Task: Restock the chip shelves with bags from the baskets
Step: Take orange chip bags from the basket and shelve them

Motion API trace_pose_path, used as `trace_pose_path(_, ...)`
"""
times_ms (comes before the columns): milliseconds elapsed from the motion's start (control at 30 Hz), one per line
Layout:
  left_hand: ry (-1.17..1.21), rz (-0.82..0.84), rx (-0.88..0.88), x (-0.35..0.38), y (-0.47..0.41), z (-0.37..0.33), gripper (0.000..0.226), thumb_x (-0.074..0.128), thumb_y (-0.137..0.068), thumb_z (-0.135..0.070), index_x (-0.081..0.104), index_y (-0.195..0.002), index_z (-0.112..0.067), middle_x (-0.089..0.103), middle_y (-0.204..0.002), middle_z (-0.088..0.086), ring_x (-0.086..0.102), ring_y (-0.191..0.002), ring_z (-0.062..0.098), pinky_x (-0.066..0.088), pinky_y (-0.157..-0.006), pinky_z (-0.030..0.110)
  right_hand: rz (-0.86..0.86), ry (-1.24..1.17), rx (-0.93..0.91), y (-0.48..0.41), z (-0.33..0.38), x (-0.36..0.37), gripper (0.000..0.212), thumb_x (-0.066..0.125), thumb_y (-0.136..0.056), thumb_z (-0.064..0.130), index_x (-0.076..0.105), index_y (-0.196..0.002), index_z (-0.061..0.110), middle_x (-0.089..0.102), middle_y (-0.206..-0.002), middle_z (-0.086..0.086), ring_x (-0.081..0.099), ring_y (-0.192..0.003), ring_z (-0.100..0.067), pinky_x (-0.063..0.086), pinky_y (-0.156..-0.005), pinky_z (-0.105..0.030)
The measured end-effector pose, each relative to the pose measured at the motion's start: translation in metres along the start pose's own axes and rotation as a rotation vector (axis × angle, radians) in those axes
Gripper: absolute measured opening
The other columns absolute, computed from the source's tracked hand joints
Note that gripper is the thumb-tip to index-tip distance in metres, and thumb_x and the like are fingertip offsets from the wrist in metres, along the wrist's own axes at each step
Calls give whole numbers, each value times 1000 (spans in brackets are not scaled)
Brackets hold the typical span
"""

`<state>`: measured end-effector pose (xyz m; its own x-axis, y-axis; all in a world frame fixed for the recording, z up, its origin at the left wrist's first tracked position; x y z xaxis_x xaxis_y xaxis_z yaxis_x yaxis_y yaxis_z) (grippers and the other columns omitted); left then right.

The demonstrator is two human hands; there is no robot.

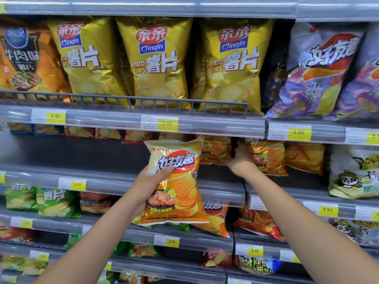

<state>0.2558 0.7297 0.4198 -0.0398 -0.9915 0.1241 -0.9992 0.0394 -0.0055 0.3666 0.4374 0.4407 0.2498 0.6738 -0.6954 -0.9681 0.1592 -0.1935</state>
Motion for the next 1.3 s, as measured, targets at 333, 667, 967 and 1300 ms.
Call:
trace_pose_path(333,40,63,-97,77,-32,-10,43,82,-86,-38,72,-119,-13,80,-102,15,78,-93,35,61,-91,52,552,-462,109,84,10,-38,50,63,-94,55,63,-128,18,71,-122,-7,49,-58,-8,40,-54,-19)
trace_pose_path(667,42,106,-155,102,-38,-9,50,83,-85,-41,70,-123,-11,80,-103,16,78,-93,36,61,-90,54,644,-376,113,101,0,-43,45,78,-87,45,54,-122,32,70,-79,6,47,-54,-7,36,-47,-19)
trace_pose_path(967,40,195,-201,95,-35,-19,54,78,-85,-44,68,-123,-8,78,-110,18,76,-102,36,59,-96,53,531,-425,93,84,1,-38,44,76,-90,40,61,-127,22,49,-53,10,38,-45,-5,30,-44,-18)
trace_pose_path(1300,-612,184,13,67,-61,-18,58,84,-84,-47,64,-133,-24,73,-124,-5,70,-108,11,57,-91,30,320,-478,94,49,-9,-28,62,78,-87,46,54,-140,24,48,-57,9,39,-49,-6,31,-46,-21)
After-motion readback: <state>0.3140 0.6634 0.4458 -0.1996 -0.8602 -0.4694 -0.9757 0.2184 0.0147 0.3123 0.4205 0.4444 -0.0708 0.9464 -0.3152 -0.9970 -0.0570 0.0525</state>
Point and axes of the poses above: each hand's wrist, its own y-axis away from the middle knuckle, its own x-axis out of the palm, z = x × y, the point moved 4 cm from there along -y, towards the middle knuckle
